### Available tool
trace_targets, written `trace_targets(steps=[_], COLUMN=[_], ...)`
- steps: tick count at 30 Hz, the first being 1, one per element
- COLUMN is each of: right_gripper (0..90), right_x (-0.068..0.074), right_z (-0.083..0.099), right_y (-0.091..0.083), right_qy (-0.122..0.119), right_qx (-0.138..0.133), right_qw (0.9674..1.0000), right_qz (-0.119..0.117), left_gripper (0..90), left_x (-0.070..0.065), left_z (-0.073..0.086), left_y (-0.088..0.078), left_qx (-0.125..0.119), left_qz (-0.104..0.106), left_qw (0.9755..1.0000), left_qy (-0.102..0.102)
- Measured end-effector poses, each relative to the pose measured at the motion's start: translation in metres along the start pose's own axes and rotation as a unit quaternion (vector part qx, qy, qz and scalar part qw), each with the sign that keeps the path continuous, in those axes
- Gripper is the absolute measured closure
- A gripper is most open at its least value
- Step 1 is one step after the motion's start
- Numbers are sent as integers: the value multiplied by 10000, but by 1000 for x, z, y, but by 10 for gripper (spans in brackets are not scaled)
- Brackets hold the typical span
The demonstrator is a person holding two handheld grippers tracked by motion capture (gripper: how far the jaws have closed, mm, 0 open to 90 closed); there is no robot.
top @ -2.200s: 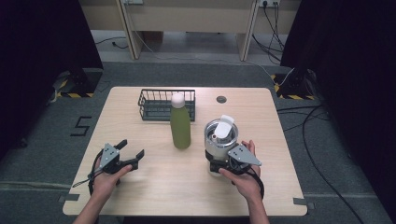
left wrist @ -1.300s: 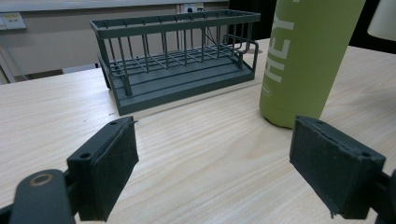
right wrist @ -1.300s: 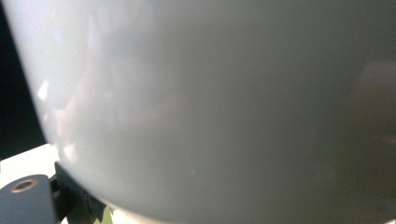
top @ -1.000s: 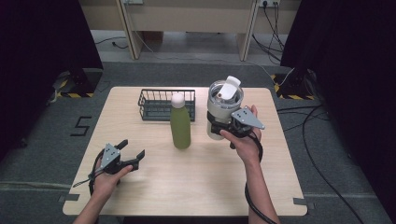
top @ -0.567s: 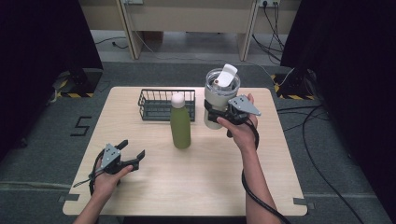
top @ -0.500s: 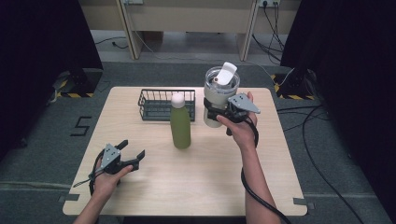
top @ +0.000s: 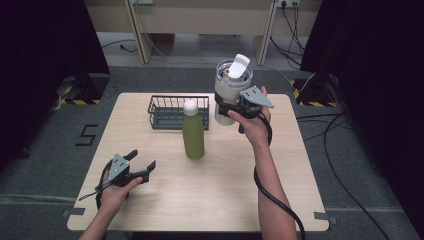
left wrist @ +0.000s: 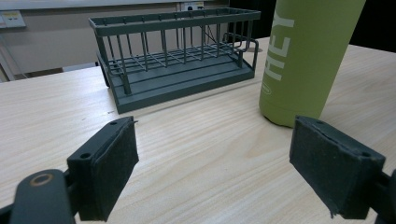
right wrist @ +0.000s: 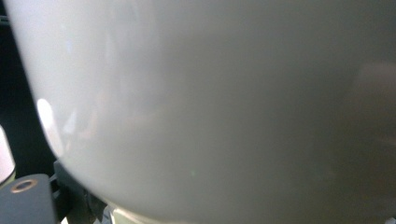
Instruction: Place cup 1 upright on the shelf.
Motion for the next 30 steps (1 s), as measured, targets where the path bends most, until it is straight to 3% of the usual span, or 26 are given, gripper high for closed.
trace_targets(steps=[30], right_gripper=[97], right_x=[16], right_z=[-4], right_y=[61], right_qy=[-48], right_qx=[127], right_qw=[9997], right_qz=[-195], left_gripper=[147], left_x=[1], left_z=[2], left_y=[1], left_qx=[31], left_qz=[-23], left_qw=[10000], left_qy=[-58])
Point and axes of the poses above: each handheld gripper's, and its own axes: y roughly forward along the jaws, z roughly out of its underside, x roughly to its left, the point moved 6 cm from there along y, roughly forward along the jaws, and after that the axes turned 13 degrees about z, right-handed, at the moved point
